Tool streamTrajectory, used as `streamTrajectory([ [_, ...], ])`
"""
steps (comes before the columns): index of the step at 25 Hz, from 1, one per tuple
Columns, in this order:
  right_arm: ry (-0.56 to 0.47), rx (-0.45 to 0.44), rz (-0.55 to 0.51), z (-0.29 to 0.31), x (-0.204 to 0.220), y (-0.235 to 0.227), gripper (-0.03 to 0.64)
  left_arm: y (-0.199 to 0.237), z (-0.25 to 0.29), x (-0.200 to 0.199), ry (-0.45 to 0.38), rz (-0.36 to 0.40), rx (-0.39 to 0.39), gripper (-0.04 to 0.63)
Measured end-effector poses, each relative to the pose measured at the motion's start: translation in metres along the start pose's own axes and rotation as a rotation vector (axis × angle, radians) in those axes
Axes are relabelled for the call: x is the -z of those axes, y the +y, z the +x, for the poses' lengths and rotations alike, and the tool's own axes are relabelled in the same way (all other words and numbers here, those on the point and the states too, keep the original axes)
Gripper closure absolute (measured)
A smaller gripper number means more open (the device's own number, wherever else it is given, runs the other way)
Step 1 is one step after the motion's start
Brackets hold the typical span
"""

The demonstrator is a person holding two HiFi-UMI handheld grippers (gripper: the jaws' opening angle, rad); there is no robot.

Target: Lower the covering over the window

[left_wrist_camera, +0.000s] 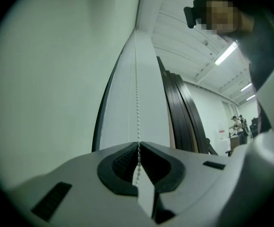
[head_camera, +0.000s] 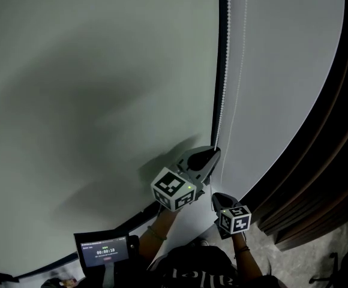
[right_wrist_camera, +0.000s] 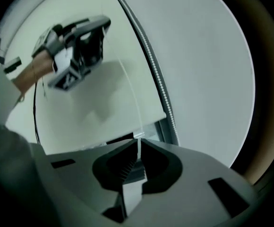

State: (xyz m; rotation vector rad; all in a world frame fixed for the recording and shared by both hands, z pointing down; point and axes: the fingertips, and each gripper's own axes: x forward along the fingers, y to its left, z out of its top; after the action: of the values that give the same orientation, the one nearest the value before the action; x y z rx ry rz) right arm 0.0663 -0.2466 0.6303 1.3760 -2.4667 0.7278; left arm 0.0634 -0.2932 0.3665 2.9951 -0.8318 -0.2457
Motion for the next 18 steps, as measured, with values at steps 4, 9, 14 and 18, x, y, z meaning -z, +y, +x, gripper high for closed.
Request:
streamTrajectory([
  [4, -0.159, -0.032, 0.01, -0.026, -0.069, 0.006, 0.603, 0.008, -0.013, 0.09, 0.181, -0.105, -0.03, 0.584],
  [9, -0.352, -0.159, -0.098, -0.074, -0.174, 0.045, 0.525, -0.01, -0.043, 0.206, 0.511, -0.197, -0.023, 0.584],
  [14, -0.46, -0.228, -0.282, -0.103, -0.252, 0.09, 0.511, -0.035, -0.068, 0.261, 0.647, -0.268, -0.003, 0.584],
  [18, -0.598, -0.245, -0.334, -0.116, -0.298, 0.118, 0.511, -0.04, -0.066, 0.267, 0.653, -0.277, 0.006, 0.584],
])
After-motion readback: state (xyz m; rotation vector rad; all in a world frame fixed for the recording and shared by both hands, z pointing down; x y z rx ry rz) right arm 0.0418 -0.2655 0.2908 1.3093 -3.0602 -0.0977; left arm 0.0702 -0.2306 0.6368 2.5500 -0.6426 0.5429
